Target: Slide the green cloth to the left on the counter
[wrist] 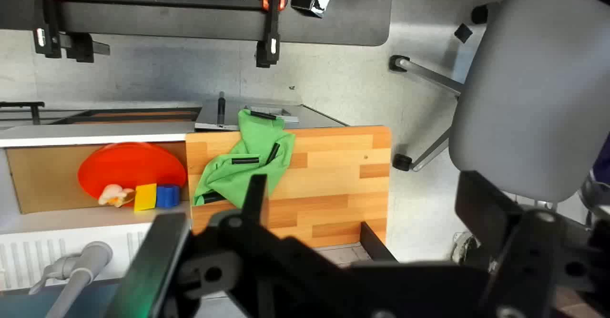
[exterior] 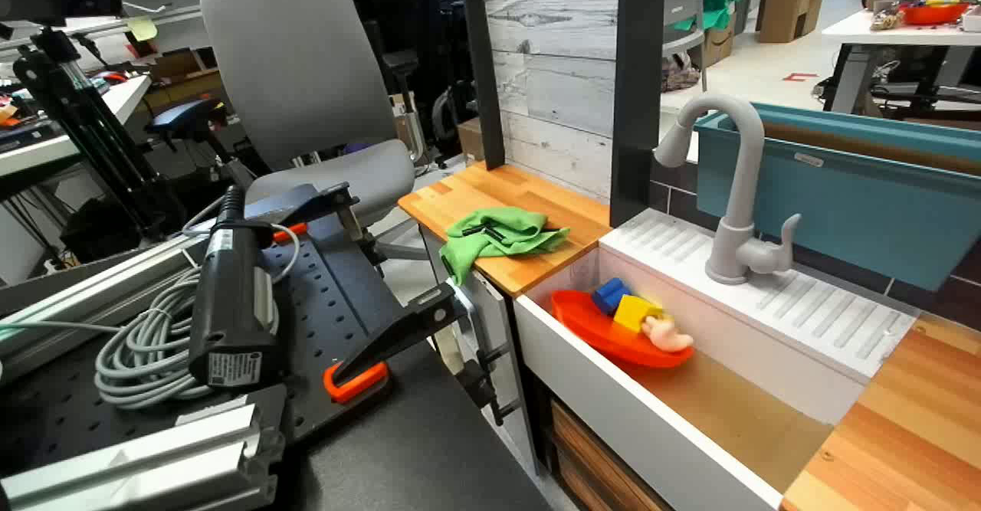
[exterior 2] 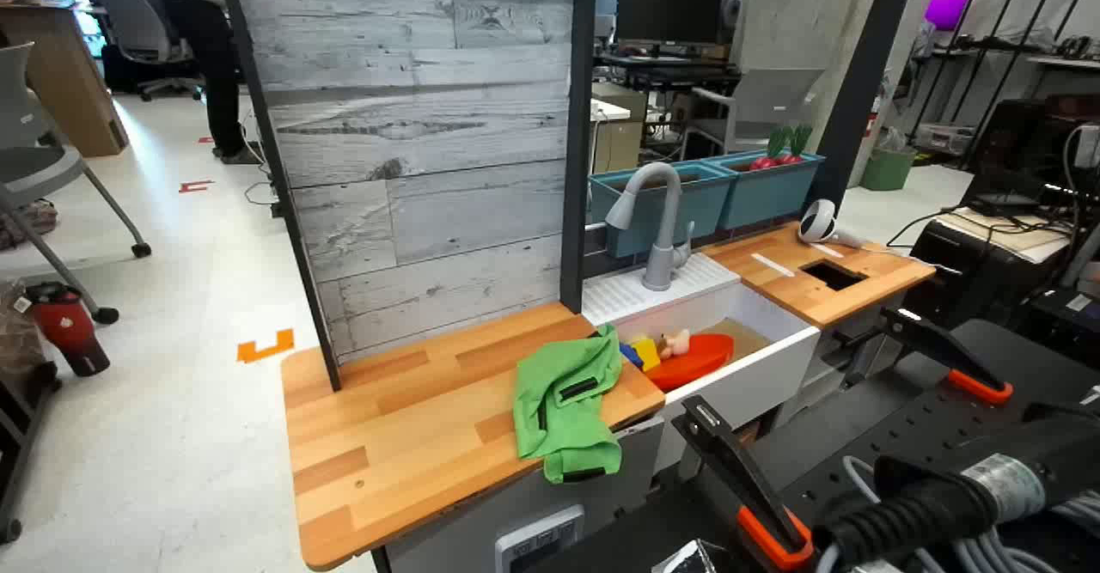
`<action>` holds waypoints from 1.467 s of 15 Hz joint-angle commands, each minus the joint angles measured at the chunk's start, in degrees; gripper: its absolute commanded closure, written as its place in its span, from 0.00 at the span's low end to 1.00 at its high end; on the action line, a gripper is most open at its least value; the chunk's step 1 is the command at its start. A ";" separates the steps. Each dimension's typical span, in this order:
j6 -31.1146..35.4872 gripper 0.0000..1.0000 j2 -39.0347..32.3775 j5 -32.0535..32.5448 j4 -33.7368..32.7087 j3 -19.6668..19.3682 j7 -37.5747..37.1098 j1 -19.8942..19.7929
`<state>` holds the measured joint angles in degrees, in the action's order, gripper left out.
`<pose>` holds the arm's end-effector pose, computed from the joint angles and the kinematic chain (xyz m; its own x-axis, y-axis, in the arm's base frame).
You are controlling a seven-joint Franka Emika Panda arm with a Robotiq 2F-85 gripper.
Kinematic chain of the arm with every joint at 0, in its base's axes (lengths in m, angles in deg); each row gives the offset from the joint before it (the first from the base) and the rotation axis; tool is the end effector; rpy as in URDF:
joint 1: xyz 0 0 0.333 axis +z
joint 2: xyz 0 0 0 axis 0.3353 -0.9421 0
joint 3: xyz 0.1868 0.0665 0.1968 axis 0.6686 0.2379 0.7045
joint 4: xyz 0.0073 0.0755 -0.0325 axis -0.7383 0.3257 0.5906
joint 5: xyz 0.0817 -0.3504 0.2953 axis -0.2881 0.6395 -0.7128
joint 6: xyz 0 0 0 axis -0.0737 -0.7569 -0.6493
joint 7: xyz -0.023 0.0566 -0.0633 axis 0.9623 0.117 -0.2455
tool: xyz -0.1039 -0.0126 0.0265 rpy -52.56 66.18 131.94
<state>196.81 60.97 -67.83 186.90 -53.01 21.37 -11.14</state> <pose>0.5188 0.1251 0.3984 0.9884 0.1059 -0.1091 0.0842 -0.9787 -0.1871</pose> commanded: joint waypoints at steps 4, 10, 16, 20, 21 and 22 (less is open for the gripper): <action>-0.15 0.00 0.00 -0.19 -0.11 0.76 0.17 -0.84; 3.18 0.00 -0.77 -0.28 0.54 1.21 -0.88 -0.86; 18.77 0.00 -12.11 0.87 -0.49 2.17 -4.88 -1.10; 27.21 0.00 -23.04 2.60 -1.99 1.92 -6.13 -0.98; 28.57 0.00 -25.85 3.38 -2.50 1.74 -6.46 -0.89; 29.68 0.00 -28.70 4.32 -3.16 1.52 -7.01 -0.77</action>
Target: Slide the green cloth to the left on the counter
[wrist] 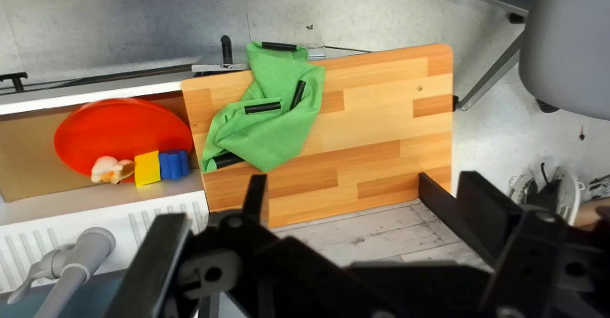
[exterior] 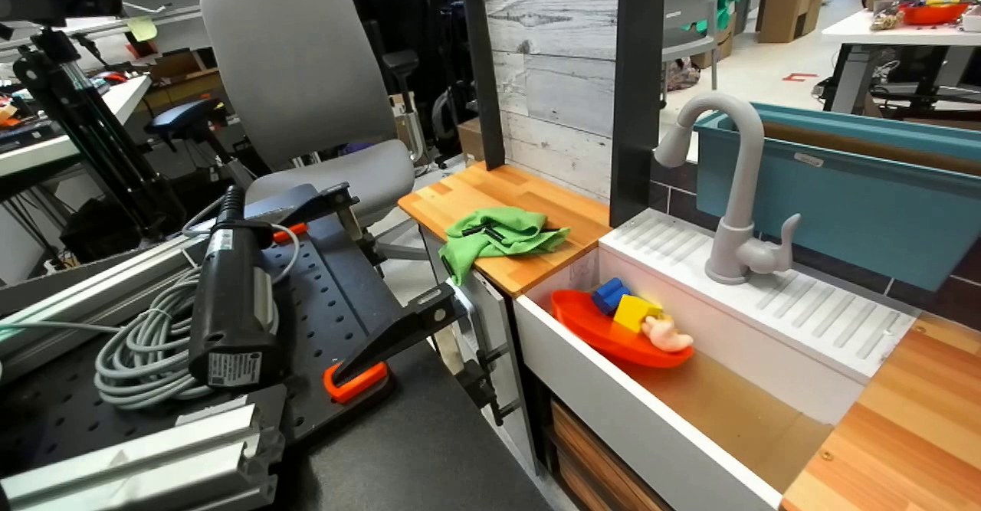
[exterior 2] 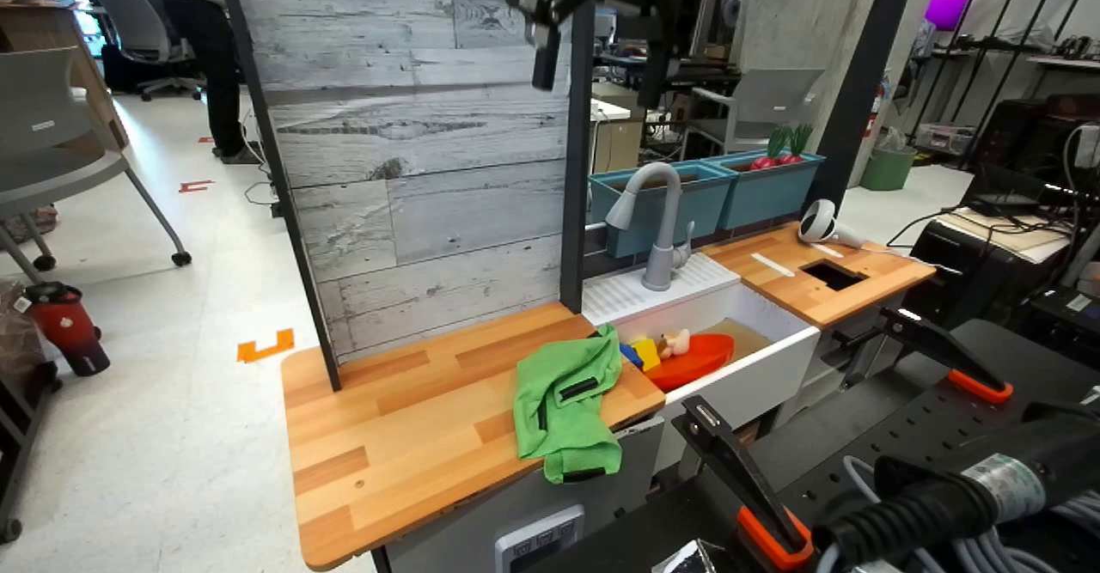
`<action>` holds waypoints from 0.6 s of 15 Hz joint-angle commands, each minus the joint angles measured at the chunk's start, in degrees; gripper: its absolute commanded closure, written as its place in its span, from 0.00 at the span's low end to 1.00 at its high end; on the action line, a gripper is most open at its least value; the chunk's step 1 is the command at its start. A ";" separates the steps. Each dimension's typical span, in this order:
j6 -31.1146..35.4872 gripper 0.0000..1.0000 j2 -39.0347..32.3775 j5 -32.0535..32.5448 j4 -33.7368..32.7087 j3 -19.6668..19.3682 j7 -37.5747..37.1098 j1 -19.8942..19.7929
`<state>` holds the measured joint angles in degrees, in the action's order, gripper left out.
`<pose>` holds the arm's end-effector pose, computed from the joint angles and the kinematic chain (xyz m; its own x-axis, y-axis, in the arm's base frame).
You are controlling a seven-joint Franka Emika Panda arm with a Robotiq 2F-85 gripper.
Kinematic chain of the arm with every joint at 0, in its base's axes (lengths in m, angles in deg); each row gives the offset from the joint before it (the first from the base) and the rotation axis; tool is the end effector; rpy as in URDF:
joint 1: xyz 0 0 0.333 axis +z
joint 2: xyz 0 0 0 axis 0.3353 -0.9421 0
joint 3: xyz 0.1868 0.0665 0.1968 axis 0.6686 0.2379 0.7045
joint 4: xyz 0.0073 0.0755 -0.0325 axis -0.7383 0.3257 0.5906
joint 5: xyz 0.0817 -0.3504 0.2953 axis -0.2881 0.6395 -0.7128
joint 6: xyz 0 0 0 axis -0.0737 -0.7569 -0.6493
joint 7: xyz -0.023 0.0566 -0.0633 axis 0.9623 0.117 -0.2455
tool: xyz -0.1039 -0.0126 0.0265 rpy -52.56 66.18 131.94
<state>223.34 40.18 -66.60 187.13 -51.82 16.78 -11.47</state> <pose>0.5622 0.1295 0.2305 0.9992 -0.0268 -0.0287 -0.0308 -0.9885 -0.1484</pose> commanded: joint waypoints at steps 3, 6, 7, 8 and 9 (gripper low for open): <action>6.51 0.00 -16.72 6.15 -6.58 -0.49 -5.21 0.40; 8.21 0.00 -25.66 8.14 -11.20 -1.54 -7.38 1.04; 8.42 0.00 -28.25 8.11 -13.01 -1.75 -7.60 1.05; 8.32 0.00 -30.86 8.16 -15.01 -2.13 -8.01 1.10; 8.78 0.00 -33.24 8.16 -16.78 -2.50 -8.13 1.20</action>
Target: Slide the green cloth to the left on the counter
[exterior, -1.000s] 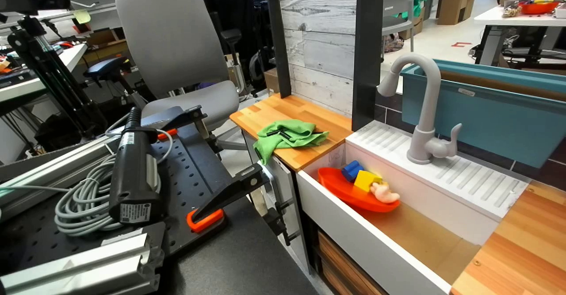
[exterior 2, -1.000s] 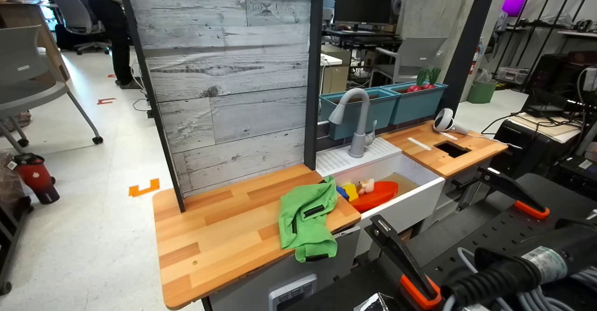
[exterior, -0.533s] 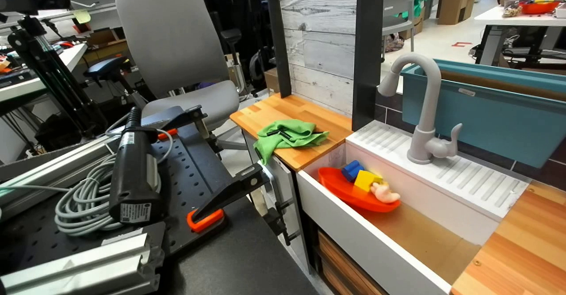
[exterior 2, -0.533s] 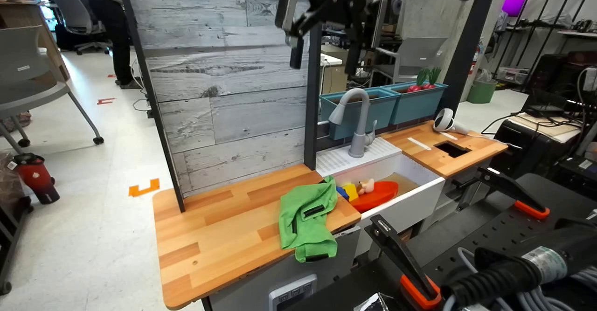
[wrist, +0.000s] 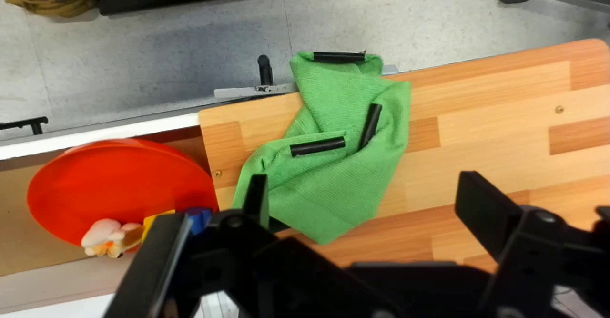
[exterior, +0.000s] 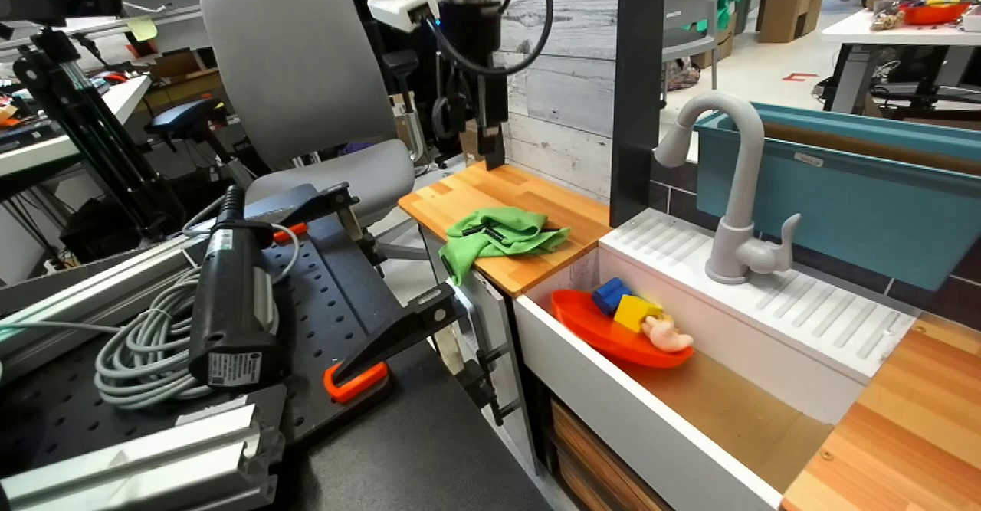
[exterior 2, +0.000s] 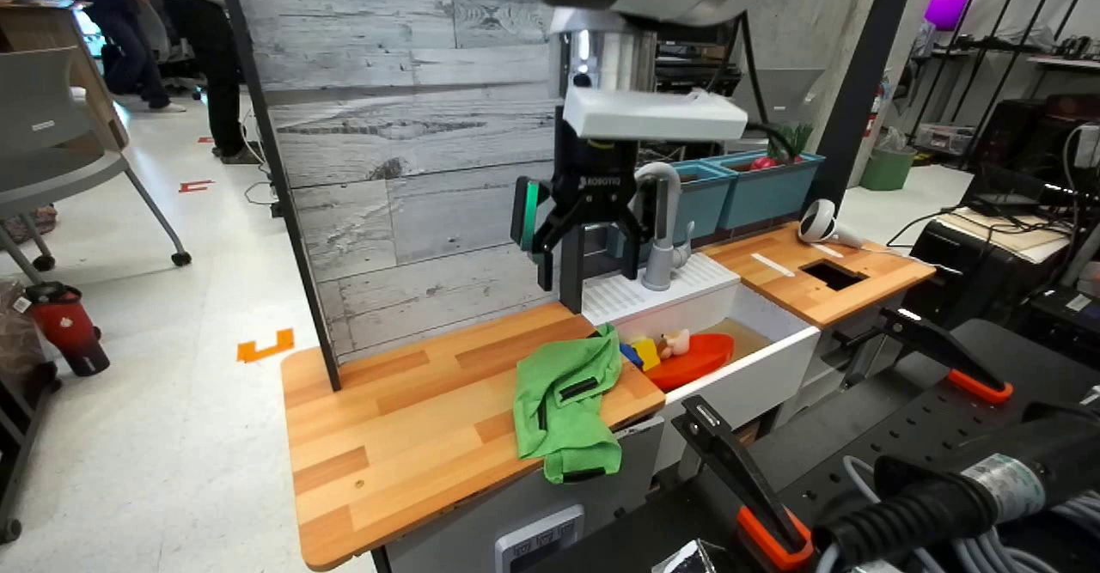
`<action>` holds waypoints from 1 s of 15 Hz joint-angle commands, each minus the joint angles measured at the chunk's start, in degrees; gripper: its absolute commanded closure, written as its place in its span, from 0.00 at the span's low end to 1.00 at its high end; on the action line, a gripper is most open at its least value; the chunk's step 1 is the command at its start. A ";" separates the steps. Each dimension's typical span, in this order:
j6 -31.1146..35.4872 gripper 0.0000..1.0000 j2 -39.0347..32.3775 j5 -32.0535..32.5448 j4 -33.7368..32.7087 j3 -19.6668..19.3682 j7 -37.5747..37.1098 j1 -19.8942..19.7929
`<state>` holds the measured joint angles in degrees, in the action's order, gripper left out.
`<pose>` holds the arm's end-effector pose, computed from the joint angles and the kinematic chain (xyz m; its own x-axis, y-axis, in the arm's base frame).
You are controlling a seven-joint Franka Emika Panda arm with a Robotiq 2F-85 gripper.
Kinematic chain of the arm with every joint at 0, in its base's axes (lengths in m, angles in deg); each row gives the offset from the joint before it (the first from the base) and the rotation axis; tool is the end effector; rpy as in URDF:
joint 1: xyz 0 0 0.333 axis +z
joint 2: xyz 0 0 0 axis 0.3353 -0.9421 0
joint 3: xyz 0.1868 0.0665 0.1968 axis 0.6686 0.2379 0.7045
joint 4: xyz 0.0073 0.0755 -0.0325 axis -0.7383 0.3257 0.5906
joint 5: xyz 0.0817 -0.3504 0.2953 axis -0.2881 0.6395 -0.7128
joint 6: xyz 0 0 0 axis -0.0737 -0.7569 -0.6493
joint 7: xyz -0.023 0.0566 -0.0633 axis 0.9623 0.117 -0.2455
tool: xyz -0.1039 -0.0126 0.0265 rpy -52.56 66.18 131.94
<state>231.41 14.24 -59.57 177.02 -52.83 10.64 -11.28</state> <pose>0.5693 0.1225 0.0517 0.9855 -0.0766 -0.1513 -0.0836 -0.9957 -0.0405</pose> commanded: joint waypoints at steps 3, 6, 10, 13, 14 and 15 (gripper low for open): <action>0.77 0.00 -13.91 0.79 -12.02 -2.24 -2.25 1.14; 0.11 0.00 -19.17 0.89 -16.53 -3.18 -3.49 1.87; -0.19 0.00 -24.15 1.31 -20.25 -4.39 -4.44 3.12; -0.81 0.00 -27.61 1.58 -22.97 -5.20 -5.12 4.10; -0.74 0.00 -28.62 1.73 -23.78 -5.45 -5.37 4.47; -0.67 0.00 -29.90 1.98 -24.89 -5.71 -5.52 4.84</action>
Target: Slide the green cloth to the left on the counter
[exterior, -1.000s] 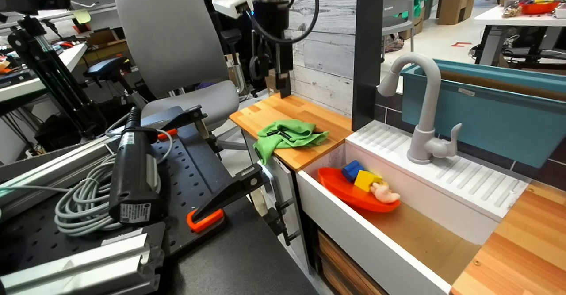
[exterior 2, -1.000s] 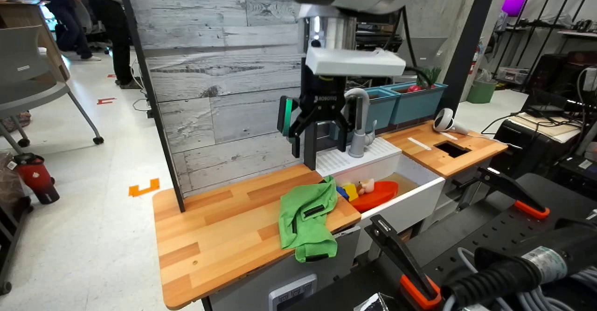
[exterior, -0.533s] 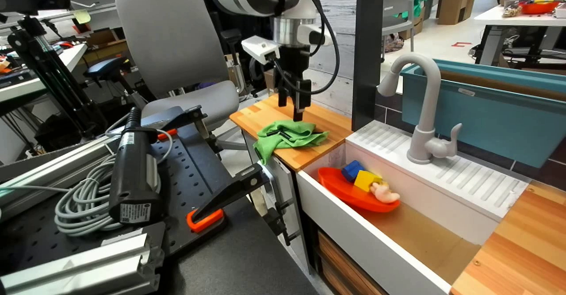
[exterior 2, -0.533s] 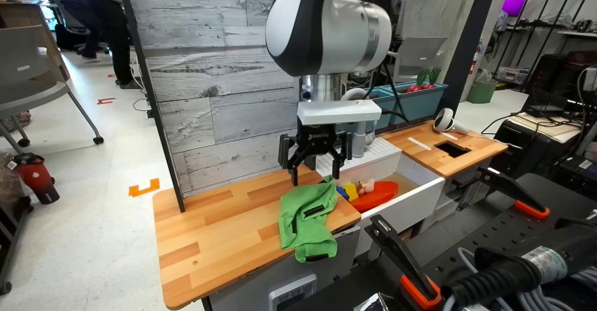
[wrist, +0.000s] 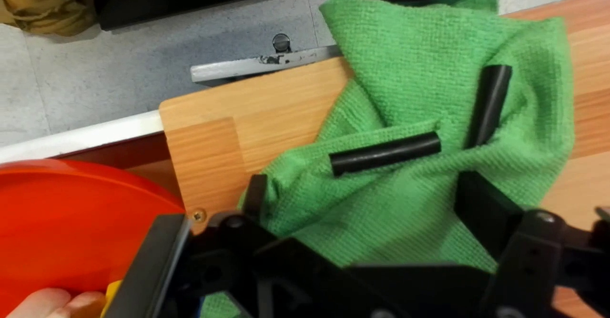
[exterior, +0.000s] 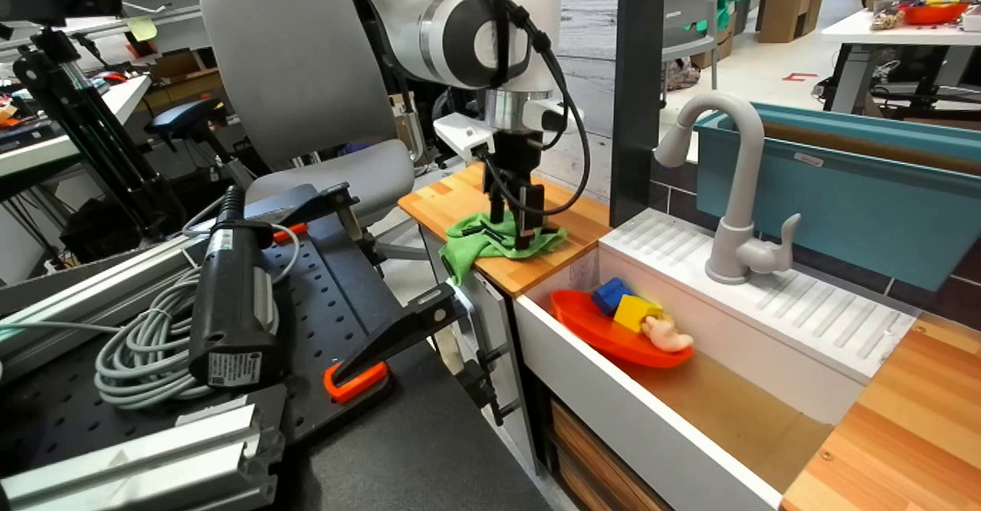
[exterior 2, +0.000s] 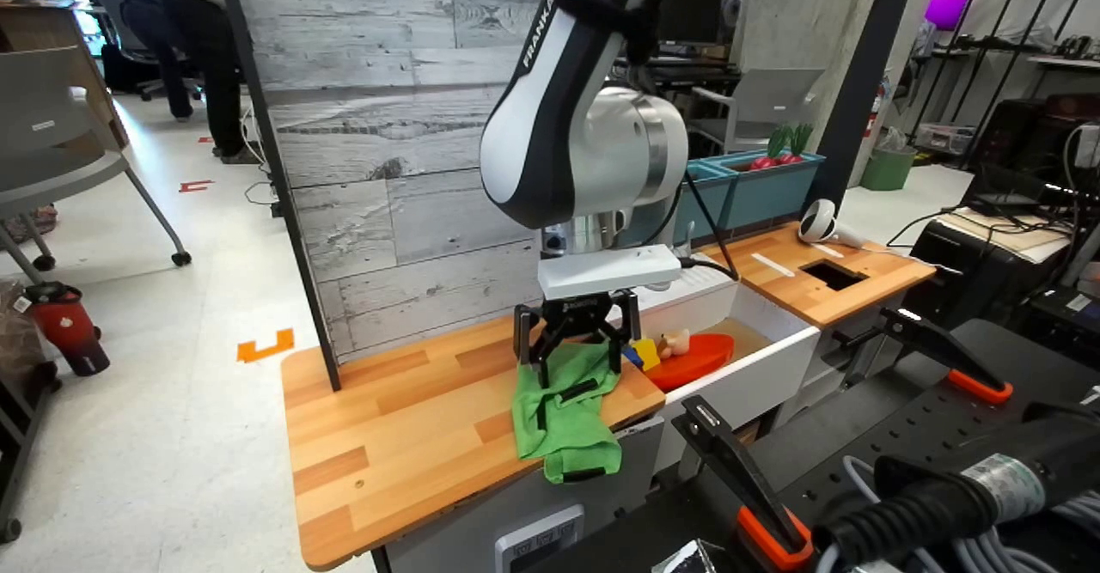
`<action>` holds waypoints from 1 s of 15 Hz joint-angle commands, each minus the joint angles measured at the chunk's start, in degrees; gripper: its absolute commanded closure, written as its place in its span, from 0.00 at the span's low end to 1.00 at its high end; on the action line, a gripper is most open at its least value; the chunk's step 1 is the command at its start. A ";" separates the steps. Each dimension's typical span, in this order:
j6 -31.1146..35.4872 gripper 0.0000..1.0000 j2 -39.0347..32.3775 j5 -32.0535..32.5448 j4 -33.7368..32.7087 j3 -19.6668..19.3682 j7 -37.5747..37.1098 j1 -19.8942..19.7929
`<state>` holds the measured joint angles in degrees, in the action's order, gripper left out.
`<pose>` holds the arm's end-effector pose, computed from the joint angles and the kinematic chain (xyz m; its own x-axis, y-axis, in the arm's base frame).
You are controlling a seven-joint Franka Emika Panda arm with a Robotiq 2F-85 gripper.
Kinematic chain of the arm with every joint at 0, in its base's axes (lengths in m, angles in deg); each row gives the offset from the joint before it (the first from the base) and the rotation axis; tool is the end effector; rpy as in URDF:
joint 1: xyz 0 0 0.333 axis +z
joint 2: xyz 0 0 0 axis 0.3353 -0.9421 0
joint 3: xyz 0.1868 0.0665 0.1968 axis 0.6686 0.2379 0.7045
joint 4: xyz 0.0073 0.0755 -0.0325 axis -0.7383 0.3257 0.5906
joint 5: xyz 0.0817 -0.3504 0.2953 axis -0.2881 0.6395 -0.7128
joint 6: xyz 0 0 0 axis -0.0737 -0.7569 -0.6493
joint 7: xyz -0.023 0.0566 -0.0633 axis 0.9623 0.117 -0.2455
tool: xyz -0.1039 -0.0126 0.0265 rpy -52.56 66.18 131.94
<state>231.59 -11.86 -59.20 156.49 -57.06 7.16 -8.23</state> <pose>0.5890 0.1090 -0.0965 0.9627 -0.1482 -0.2265 -0.1422 -0.9889 0.0428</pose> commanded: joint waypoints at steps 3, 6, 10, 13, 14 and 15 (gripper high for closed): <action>-0.95 0.00 -6.58 2.08 -7.35 -1.67 -2.35 2.60; -1.02 0.00 -7.71 2.37 -9.49 -1.29 -2.21 3.72; -1.16 0.00 -9.12 2.84 -12.43 -0.89 -2.34 6.07; -1.27 0.00 -10.73 3.71 -15.19 -0.89 -2.49 8.20; -1.53 0.00 -11.37 3.98 -16.26 -0.90 -2.71 8.91; -1.55 0.00 -11.97 4.32 -17.09 -0.90 -2.74 9.50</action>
<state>231.33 -19.83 -56.76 144.72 -57.84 6.14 -0.52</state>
